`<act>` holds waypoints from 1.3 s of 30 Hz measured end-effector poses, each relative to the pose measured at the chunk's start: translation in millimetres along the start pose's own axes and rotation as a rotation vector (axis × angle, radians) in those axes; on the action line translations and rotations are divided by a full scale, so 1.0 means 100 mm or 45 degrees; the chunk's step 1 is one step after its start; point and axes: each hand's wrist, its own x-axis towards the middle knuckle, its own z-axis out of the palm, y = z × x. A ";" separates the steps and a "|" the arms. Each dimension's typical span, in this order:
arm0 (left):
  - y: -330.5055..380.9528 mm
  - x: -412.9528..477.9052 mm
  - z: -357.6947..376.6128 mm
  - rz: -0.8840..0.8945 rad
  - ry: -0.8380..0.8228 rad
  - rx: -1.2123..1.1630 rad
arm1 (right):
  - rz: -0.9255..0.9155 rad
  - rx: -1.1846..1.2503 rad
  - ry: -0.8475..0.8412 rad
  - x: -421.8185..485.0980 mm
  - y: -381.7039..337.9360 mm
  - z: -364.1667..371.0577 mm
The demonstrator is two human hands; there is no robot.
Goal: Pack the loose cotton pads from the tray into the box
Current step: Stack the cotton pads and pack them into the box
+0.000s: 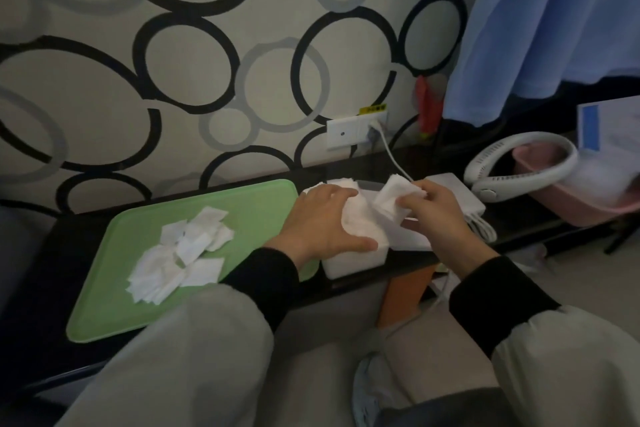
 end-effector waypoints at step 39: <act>-0.15 0.96 0.10 -0.196 -0.495 0.330 | -0.070 0.003 -0.387 0.21 0.03 -0.02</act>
